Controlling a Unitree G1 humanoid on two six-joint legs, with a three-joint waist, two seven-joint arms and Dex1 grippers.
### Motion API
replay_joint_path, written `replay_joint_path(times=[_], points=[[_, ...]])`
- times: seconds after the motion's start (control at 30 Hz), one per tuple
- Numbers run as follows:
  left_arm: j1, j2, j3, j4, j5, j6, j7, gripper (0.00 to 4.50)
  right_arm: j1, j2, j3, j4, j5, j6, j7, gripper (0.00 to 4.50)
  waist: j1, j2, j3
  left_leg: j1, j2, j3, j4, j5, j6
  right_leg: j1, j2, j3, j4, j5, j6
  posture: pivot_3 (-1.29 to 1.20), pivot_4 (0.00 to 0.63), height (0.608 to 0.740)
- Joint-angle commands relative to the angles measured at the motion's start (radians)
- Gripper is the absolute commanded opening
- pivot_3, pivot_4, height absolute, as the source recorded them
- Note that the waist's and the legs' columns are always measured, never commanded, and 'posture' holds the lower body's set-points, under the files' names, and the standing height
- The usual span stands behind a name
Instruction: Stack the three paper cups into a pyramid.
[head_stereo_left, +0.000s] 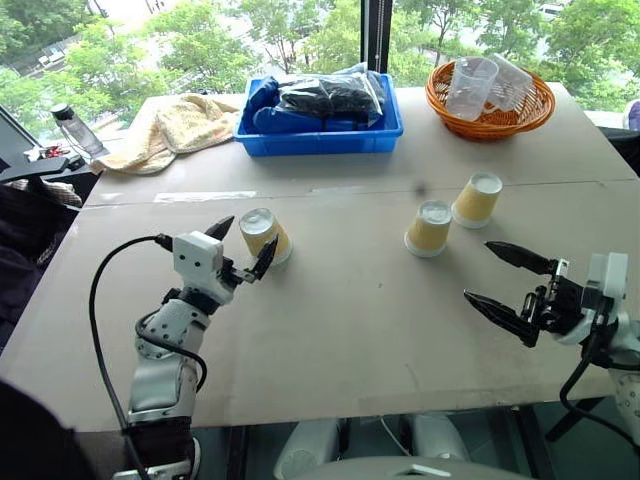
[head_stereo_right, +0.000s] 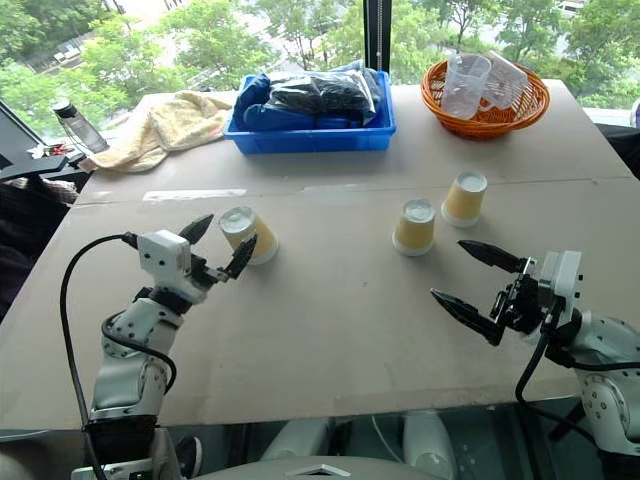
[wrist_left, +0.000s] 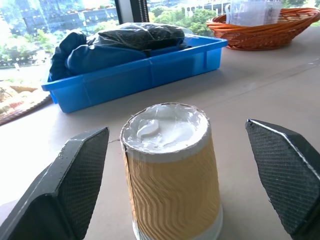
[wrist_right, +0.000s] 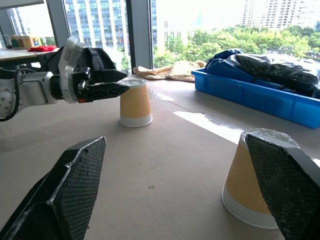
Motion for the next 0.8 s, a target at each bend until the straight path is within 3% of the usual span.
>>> replay_joint_path(times=[0.03, 0.8], points=[[-0.011, -0.008, -0.013, 0.016, 0.016, -0.011, 0.025, 4.50, -0.008, -0.003, -0.016, -0.041, 0.018, -0.003, -0.002, 4.41, 0.001, 0.000, 0.000, 0.000, 0.000, 0.000, 0.000, 0.000, 0.000, 0.000, 0.000, 0.000, 0.000, 0.000, 0.000, 0.00, 0.150, 0.740], [-0.104, -0.047, -0.076, 0.050, 0.048, 0.056, 0.102, 4.50, 0.010, -0.050, -0.019, -0.070, -0.015, -0.008, 0.026, 4.41, 0.001, -0.003, 0.002, 0.000, 0.000, 0.000, 0.001, 0.000, 0.000, 0.000, 0.000, 0.000, 0.001, 0.000, 0.000, 0.00, 0.150, 0.740]])
